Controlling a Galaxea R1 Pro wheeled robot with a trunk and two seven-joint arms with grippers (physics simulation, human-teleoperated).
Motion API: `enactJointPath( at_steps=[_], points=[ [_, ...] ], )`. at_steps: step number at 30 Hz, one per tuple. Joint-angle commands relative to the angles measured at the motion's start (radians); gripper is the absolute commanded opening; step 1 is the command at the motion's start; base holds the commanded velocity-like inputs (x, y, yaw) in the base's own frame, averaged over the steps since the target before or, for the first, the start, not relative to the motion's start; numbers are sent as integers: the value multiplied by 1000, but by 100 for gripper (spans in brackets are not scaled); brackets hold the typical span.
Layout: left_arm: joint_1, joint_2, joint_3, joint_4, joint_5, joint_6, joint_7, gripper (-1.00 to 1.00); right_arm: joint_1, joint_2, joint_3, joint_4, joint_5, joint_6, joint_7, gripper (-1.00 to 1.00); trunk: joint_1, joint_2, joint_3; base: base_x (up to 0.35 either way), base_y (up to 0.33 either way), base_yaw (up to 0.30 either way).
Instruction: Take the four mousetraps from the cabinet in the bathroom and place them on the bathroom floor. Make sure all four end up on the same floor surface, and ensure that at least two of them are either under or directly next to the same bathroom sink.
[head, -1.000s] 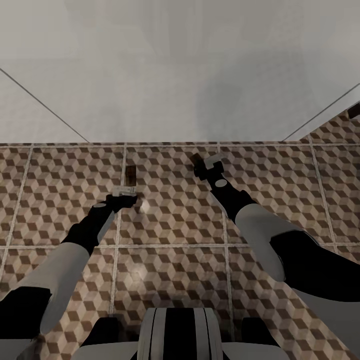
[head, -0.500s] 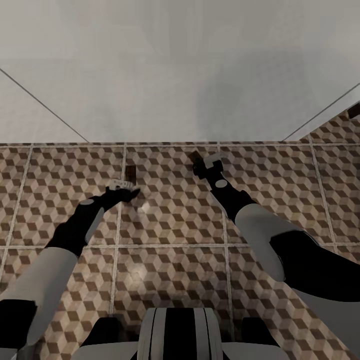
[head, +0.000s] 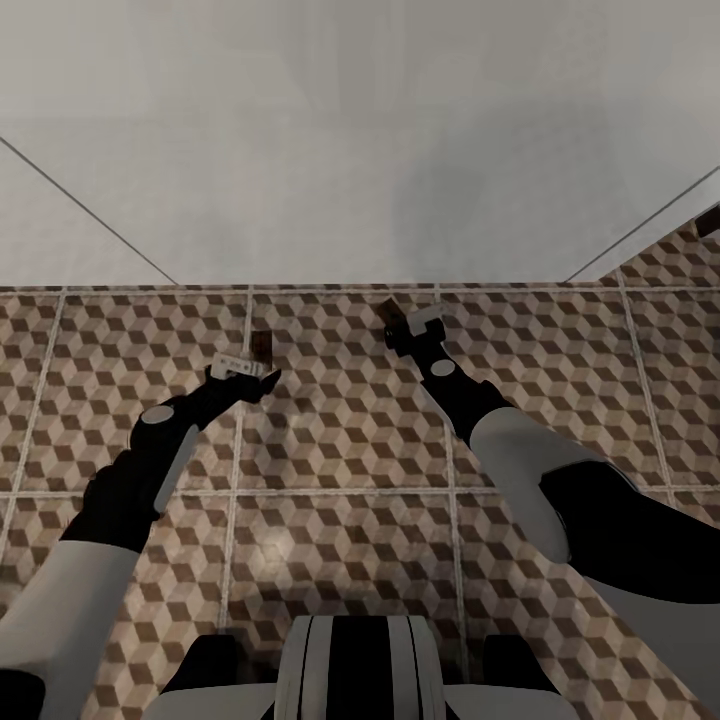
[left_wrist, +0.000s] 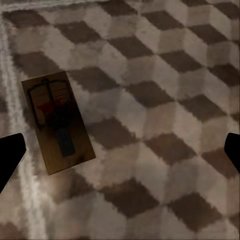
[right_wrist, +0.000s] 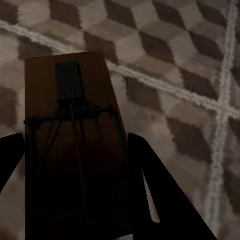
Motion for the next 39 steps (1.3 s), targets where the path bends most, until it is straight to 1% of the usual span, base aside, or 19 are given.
enactJointPath(
  at_steps=[1,4,6,14,18,20,21,22,23,27,33,36,39],
  points=[
    [2,11,-1,-4,9,12,1,100,-1,0,3,2,7,-4,-8,-100,0,0,0,0,0,0],
    [4,32,-1,-8,9,16,1,100,-1,-1,4,2,7,-15,-7,-100,0,0,0,0,0,0],
    [5,38,-1,-8,9,18,1,100,-1,-1,4,2,7,-23,-7,-100,0,0,0,0,0,0],
    [6,44,0,-4,9,19,1,100,-1,0,5,4,5,-42,-6,-100,0,0,0,0,0,0],
    [6,44,2,0,9,20,1,100,-1,-1,5,9,4,-68,-5,-100,0,0,0,0,0,0],
    [6,44,12,1,9,20,1,100,-1,-1,5,12,4,-84,-5,-100,0,0,0,0,0,0],
    [6,45,23,1,9,22,1,100,-1,-1,6,12,4,-92,-4,-100,0,0,0,0,0,0],
    [6,44,57,-2,9,51,1,100,-1,-2,6,15,4,-102,-3,-100,0,0,0,0,0,0],
    [6,43,68,-4,10,69,1,100,-1,-2,6,16,4,-103,-3,-100,0,0,0,0,0,0],
    [6,43,84,-7,10,109,0,100,-1,-2,6,21,3,-115,-3,-100,0,0,0,0,0,0],
    [6,43,93,-17,10,125,1,100,-1,2,7,49,3,-164,-3,-100,0,0,0,0,0,0],
    [6,43,95,-31,11,129,1,100,-1,4,7,54,3,-171,-3,-100,0,0,0,0,0,0],
    [6,43,95,-48,10,154,1,100,-1,5,7,60,3,-175,-3,-100,0,0,0,0,0,0]
  ],
)
